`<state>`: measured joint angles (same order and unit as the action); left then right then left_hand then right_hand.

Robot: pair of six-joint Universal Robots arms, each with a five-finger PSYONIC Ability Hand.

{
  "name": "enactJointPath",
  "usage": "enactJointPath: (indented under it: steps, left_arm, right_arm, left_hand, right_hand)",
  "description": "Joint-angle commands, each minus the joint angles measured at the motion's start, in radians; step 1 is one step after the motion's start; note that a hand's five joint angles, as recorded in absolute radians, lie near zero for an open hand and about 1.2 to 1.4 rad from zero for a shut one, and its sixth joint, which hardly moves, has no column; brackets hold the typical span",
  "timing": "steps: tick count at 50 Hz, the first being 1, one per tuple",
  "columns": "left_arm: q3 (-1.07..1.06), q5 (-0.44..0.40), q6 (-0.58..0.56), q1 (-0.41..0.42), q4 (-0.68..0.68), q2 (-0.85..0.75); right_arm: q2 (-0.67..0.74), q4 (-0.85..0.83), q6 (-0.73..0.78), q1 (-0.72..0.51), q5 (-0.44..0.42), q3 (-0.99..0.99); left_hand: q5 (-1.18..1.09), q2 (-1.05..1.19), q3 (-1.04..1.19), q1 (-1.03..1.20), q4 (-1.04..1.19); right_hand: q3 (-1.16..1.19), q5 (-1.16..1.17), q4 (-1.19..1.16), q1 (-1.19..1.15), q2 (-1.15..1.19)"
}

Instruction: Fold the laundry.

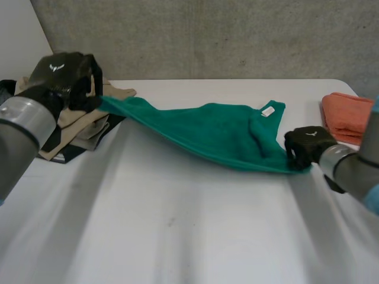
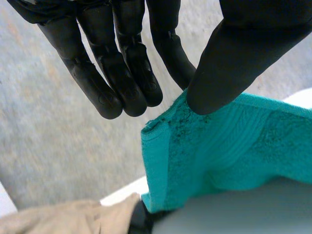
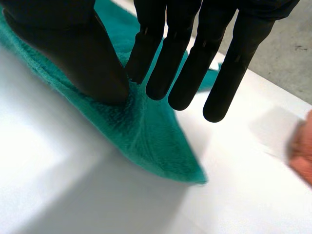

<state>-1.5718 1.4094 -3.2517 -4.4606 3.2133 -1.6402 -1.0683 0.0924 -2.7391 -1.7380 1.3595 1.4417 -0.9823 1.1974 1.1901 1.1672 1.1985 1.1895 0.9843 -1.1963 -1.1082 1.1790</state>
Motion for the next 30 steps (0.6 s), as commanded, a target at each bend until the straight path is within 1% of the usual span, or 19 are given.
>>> enactJointPath:
  steps: [1, 4, 5, 7, 8, 11, 12, 15, 16, 19, 20, 21, 22, 24, 27, 29, 30]
  left_arm:
    - [-0.097, -0.102, -0.146, -0.074, -0.228, 0.062]
    - [-0.117, -0.119, -0.198, -0.088, -0.245, 0.045]
    - [-0.111, -0.115, -0.209, -0.088, -0.227, 0.019]
    - [-0.097, -0.109, -0.212, -0.083, -0.205, -0.016]
    - [-0.079, -0.098, -0.207, -0.075, -0.185, -0.048]
    - [-0.044, -0.069, -0.194, -0.056, -0.164, -0.098]
    - [-0.019, -0.047, -0.181, -0.042, -0.152, -0.127]
    - [0.022, -0.015, -0.168, -0.020, -0.138, -0.170]
    - [0.051, 0.008, -0.164, -0.008, -0.129, -0.200]
    - [0.091, 0.040, -0.163, 0.007, -0.122, -0.243]
    - [0.116, 0.060, -0.158, 0.012, -0.122, -0.268]
    - [0.125, 0.069, -0.157, 0.014, -0.124, -0.277]
    - [0.131, 0.075, -0.157, 0.015, -0.125, -0.285]
    - [0.142, 0.092, -0.155, 0.020, -0.128, -0.306]
    - [0.141, 0.095, -0.155, 0.020, -0.131, -0.313]
    - [0.134, 0.092, -0.155, 0.018, -0.128, -0.316]
    - [0.131, 0.089, -0.155, 0.017, -0.127, -0.317]
  right_arm:
    - [-0.206, 0.302, 0.348, 0.055, -0.006, 0.057]
    - [-0.197, 0.231, 0.289, 0.035, -0.011, 0.049]
    - [-0.158, 0.178, 0.265, 0.017, -0.016, 0.040]
    - [-0.112, 0.132, 0.243, -0.001, -0.011, 0.025]
    - [-0.061, 0.091, 0.231, -0.018, -0.005, 0.004]
    - [0.016, 0.049, 0.226, -0.040, 0.004, -0.041]
    - [0.065, 0.035, 0.229, -0.052, 0.019, -0.079]
    - [0.126, 0.018, 0.237, -0.069, 0.042, -0.132]
    - [0.160, 0.009, 0.243, -0.080, 0.056, -0.165]
    - [0.189, 0.004, 0.251, -0.092, 0.075, -0.204]
    - [0.192, 0.003, 0.248, -0.098, 0.088, -0.216]
    - [0.189, 0.004, 0.245, -0.100, 0.095, -0.215]
    - [0.185, 0.001, 0.240, -0.101, 0.101, -0.210]
    - [0.147, -0.005, 0.216, -0.101, 0.116, -0.176]
    - [0.087, 0.003, 0.194, -0.089, 0.124, -0.141]
    - [0.039, 0.018, 0.167, -0.068, 0.132, -0.116]
    - [0.012, 0.041, 0.129, -0.051, 0.144, -0.100]
  left_hand:
    - [-0.239, 0.199, 0.206, 0.229, 0.198]
    - [-0.239, 0.199, 0.206, 0.229, 0.198]
    - [-0.239, 0.199, 0.206, 0.229, 0.198]
    - [-0.239, 0.199, 0.206, 0.229, 0.198]
    - [-0.239, 0.199, 0.206, 0.229, 0.198]
    - [-0.239, 0.199, 0.206, 0.229, 0.198]
    - [-0.239, 0.199, 0.206, 0.229, 0.198]
    - [-0.239, 0.199, 0.206, 0.229, 0.198]
    - [-0.239, 0.199, 0.206, 0.229, 0.198]
    - [-0.239, 0.199, 0.206, 0.229, 0.198]
    - [-0.239, 0.199, 0.206, 0.229, 0.198]
    - [-0.239, 0.199, 0.206, 0.229, 0.198]
    - [-0.239, 0.199, 0.206, 0.229, 0.198]
    - [-0.239, 0.199, 0.206, 0.229, 0.198]
    - [-0.239, 0.199, 0.206, 0.229, 0.198]
    - [-0.239, 0.199, 0.206, 0.229, 0.198]
    - [-0.239, 0.199, 0.206, 0.229, 0.198]
  right_hand:
    - [0.207, 0.237, -0.200, -0.288, 0.217]
    - [0.207, 0.237, -0.200, -0.288, 0.217]
    - [0.207, 0.237, -0.200, -0.288, 0.217]
    - [0.207, 0.237, -0.200, -0.288, 0.217]
    - [0.207, 0.237, -0.200, -0.288, 0.217]
    - [0.207, 0.237, -0.200, -0.288, 0.217]
    - [0.207, 0.237, -0.200, -0.288, 0.217]
    - [0.207, 0.237, -0.200, -0.288, 0.217]
    - [0.207, 0.237, -0.200, -0.288, 0.217]
    - [0.207, 0.237, -0.200, -0.288, 0.217]
    - [0.026, 0.057, -0.019, -0.107, 0.037]
    - [-0.269, -0.239, 0.276, 0.188, -0.259]
    - [-0.493, -0.462, 0.500, 0.412, -0.483]
    - [-0.601, -0.570, 0.607, 0.519, -0.590]
    - [-0.724, -0.693, 0.731, 0.643, -0.714]
    - [-0.730, -0.700, 0.737, 0.649, -0.720]
    - [-0.727, -0.697, 0.734, 0.646, -0.717]
